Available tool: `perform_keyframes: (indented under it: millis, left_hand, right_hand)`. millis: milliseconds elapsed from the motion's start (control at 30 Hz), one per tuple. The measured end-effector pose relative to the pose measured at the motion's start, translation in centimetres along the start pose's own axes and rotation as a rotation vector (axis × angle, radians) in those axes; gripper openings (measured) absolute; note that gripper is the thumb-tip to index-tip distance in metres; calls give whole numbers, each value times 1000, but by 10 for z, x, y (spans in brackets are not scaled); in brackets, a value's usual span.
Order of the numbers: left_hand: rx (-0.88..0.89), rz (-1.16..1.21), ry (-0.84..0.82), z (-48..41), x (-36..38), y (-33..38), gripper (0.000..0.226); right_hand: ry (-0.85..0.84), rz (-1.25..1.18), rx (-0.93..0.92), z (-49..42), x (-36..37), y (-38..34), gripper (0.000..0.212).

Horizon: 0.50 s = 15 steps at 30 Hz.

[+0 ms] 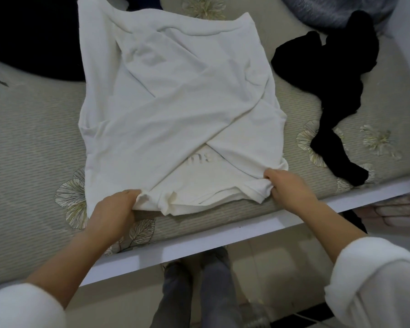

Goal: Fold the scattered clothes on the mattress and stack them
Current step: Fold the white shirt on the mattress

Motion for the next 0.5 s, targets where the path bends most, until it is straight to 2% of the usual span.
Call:
perform_keyframes:
  millis: [133, 233, 333, 433, 500]
  left_hand:
    - [-21, -199, -220, -11, -17, 25, 12]
    - [11, -212, -415, -4, -21, 40, 8]
    - [-40, -68, -636, 20, -11, 45, 10]
    - [-154, 36, -906, 47, 1, 35, 16]
    - [-205, 117, -973, 51, -2, 28, 24]
  right_hand:
    - [-122, 27, 42, 4, -13, 6, 59]
    - [-300, 13, 30, 18, -14, 16, 64]
    - [-549, 32, -42, 40, -11, 18, 48]
    - [-804, 49, -43, 66, -9, 19, 8]
    - [-821, 50, -26, 70, -12, 22, 6]
Point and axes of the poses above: each hand's wrist, its own z-axis away from the middle knuckle, its own x-axis out of the palm, y = z × x, the point moved 5 cm from there along -z, towards the middle knuckle, and after that the axes turned 15 degrees about z, right-handed, at the moved point
